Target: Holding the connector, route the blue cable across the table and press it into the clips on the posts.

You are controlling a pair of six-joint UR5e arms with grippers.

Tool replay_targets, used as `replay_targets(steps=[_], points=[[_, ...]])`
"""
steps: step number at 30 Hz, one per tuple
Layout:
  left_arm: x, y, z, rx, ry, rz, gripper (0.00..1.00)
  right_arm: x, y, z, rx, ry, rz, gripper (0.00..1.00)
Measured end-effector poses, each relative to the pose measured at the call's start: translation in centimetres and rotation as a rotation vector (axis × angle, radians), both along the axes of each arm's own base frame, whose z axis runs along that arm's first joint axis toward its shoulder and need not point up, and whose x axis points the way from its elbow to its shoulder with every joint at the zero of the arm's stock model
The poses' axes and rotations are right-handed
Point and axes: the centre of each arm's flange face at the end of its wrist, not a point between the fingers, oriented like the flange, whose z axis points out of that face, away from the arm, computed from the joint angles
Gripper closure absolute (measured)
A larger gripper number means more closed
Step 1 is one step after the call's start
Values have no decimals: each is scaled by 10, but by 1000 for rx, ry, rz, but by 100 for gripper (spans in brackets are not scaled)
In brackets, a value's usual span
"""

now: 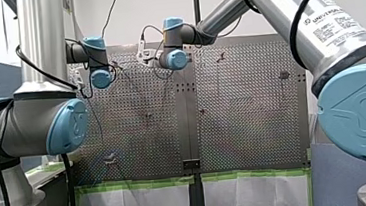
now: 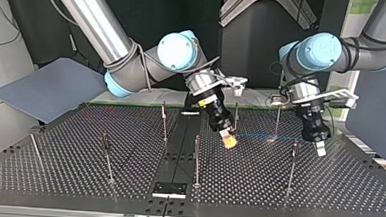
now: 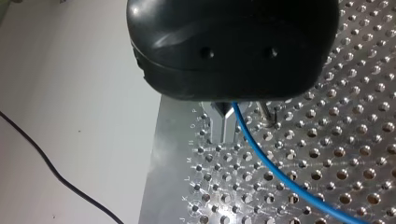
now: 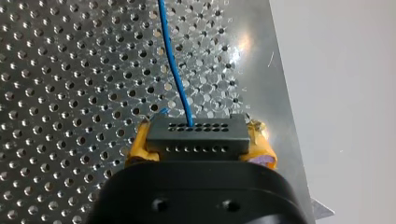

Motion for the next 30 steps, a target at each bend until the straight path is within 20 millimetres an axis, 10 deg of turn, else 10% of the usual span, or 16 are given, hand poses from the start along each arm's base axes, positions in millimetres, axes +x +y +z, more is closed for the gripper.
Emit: replay_targets(steps=[30], points=[[62,59,-5,40,-32,-74,100,-2,-10,6,-13,-19,-22,100]])
